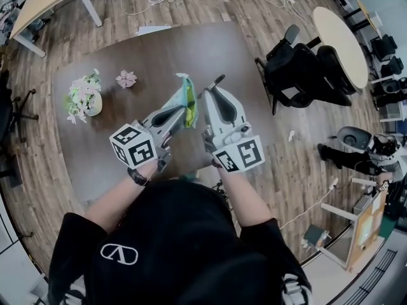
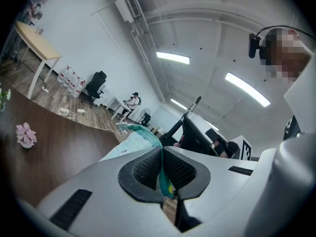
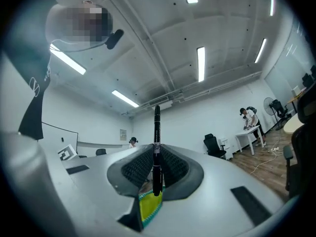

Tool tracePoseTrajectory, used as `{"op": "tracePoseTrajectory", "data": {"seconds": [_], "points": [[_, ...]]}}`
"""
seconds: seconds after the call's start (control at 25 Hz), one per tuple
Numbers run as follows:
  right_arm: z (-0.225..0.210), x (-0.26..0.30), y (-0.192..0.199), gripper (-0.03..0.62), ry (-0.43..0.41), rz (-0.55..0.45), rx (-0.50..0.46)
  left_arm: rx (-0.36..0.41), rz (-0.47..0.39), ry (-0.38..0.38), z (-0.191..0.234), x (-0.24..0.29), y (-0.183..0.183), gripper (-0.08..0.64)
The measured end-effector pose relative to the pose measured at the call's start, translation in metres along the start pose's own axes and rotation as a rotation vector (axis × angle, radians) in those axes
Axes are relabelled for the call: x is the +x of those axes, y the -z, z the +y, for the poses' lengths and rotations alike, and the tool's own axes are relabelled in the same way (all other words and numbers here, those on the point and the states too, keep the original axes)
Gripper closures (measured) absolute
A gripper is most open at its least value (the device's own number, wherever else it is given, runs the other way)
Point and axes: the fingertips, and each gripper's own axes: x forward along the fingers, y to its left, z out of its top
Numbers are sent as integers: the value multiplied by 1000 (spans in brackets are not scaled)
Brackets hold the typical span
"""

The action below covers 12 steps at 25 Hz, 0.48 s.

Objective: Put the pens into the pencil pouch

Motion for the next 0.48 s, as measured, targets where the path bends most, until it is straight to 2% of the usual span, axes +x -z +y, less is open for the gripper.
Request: {"op": "tracePoseTrajectory", "data": {"seconds": [0.28, 0.48], "points": [[17, 10, 16, 549, -33, 36, -1, 1, -20, 12, -5, -1, -5, 546], [21, 10, 41, 548, -69, 124, 55, 6, -53, 31, -7, -3, -14, 546]]}}
